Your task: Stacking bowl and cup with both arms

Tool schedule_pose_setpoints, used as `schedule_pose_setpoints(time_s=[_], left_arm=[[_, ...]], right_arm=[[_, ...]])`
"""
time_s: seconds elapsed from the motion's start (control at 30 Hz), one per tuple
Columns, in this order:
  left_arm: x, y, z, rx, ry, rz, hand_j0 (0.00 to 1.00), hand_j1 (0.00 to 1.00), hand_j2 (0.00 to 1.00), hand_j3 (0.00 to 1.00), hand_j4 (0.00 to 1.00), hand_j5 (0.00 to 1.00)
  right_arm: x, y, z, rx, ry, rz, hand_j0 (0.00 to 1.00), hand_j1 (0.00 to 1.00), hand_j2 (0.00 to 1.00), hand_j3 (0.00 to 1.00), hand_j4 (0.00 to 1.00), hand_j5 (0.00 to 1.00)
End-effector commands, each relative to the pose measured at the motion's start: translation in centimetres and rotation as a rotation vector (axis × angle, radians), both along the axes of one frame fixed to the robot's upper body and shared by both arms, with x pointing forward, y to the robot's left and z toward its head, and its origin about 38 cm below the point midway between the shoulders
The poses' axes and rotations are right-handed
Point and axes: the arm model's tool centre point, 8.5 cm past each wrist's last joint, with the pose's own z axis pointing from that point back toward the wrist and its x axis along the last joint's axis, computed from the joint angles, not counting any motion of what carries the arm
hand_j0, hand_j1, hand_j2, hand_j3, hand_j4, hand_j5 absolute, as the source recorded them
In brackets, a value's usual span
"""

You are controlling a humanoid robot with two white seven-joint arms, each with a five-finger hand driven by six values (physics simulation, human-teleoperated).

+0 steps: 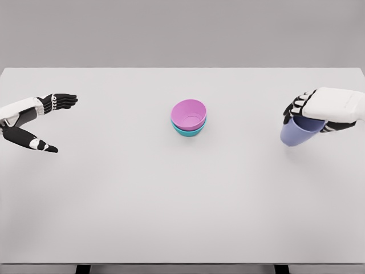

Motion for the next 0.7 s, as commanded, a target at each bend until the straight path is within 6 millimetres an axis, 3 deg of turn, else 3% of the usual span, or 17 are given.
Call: schedule_pose_setpoints(time_s=[0.0,0.67], left_arm=[[0.0,0.1,0.1,-0.007,-0.001,0.005,1.0,1.0,1.0,1.0,1.0,1.0],[0.0,0.0,0.1,-0.007,0.001,0.003,1.0,1.0,1.0,1.0,1.0,1.0]], right_arm=[[0.1,0.3,0.3,0.031,0.0,0.003,0.67,0.67,0.67,0.67,0.67,0.67],[2.0,4.6,2.4,0.136,-0.073,0.08,0.66,0.66,0.66,0.66,0.66,0.66]])
